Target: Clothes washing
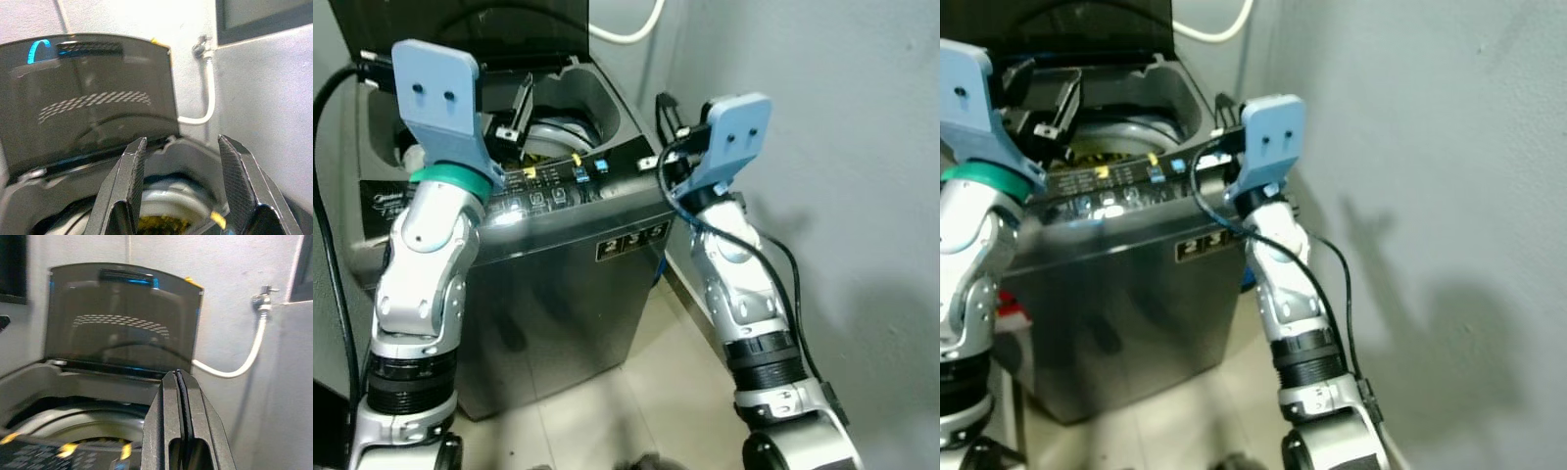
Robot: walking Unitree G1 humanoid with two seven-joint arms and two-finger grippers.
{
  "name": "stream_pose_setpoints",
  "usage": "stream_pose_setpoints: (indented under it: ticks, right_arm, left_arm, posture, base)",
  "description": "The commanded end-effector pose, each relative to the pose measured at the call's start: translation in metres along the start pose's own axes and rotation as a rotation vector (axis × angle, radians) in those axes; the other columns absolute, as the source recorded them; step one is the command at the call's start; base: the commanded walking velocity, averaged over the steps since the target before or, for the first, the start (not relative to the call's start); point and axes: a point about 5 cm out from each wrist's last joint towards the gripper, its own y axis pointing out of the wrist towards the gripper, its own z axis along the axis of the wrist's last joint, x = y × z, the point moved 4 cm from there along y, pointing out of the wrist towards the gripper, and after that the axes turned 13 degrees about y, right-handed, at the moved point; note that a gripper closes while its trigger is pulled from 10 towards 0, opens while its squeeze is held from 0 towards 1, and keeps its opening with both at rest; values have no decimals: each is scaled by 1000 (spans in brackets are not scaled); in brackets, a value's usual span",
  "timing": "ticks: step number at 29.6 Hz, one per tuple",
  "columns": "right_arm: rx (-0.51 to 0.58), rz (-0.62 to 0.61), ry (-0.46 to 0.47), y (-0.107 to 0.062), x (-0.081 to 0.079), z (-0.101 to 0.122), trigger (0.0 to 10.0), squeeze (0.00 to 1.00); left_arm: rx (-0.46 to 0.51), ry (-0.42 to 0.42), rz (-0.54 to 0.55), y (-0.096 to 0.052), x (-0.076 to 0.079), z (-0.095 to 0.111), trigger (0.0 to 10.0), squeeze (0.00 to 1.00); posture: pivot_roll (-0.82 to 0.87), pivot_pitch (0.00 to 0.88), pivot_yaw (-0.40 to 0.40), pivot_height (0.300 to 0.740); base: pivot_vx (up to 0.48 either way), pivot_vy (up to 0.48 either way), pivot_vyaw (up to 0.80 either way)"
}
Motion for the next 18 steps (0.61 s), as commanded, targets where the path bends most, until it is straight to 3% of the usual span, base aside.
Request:
stream_pose_setpoints:
  ticks: [1, 7, 18]
  right_arm:
    - [-3, -9, -3, -1, 4, 0, 10000, 0]
    - [-9, -2, -12, -2, 3, -1, 10000, 0]
    - [-37, -5, -38, -6, 8, -8, 10000, 0]
  left_arm:
    - [2, 7, -4, 0, 2, 0, 10000, 0]
    - [-10, 9, -22, -1, 7, -4, 10000, 0]
    - [-49, 9, -88, -7, 24, -17, 10000, 0]
  posture:
    - [106, 0, -20, 740]
    - [104, 0, -22, 740]
    - [102, 0, -18, 740]
  base:
    - [0, 0, 0]
    - [0, 0, 0]
    - [0, 0, 716]
